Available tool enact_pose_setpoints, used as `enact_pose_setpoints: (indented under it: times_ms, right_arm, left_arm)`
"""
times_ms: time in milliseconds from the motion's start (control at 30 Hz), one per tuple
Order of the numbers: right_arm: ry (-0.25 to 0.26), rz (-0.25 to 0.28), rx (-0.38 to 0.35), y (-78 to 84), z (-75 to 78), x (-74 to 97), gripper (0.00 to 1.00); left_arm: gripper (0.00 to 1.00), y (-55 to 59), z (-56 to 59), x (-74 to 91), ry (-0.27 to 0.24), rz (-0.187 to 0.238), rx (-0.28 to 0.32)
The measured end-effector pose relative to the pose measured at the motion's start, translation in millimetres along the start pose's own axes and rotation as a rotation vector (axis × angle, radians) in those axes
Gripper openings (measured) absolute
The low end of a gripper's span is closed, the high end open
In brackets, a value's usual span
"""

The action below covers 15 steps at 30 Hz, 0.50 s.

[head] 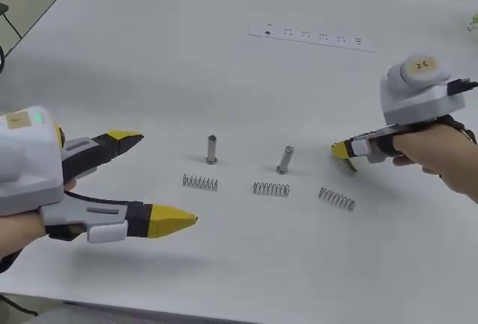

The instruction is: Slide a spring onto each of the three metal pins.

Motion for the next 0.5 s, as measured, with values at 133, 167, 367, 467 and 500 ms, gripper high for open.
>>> enact_pose_setpoints:
  times_ms: [133,167,367,467,500]
  right_arm:
    - [-0.015,0.022,0.019,-0.2,-6.1,5.5,0.05]
    - [-0.016,0.025,0.027,-0.1,-7.2,6.6,0.05]
    - [-0.028,0.059,0.053,1.6,-12.8,16.0,0.05]
    - [-0.023,0.077,0.064,2.8,-14.1,19.6,0.05]
    - [-0.025,0.086,0.069,3.3,-14.9,20.8,0.05]
  left_arm:
    - [0.98,-2.8,-0.6,-0.6,-0.002,0.008,-0.001]
    - [0.98,-3.3,-0.7,-0.6,-0.002,0.008,-0.003]
    - [0.98,-5.8,-3.3,-0.6,-0.012,0.014,-0.007]
    - [0.98,-4.8,-2.3,-1.5,-0.009,0.005,-0.012]
    - [0.98,-4.5,-1.6,-1.8,-0.006,0.003,-0.014]
Point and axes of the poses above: the centre of the closed fingertips' face, and the gripper's own axes: x roughly backward along the fingers, z roughly to its right, y roughly out of its underside, the point moved 1 cm from there along x, roughly backward along the fingers
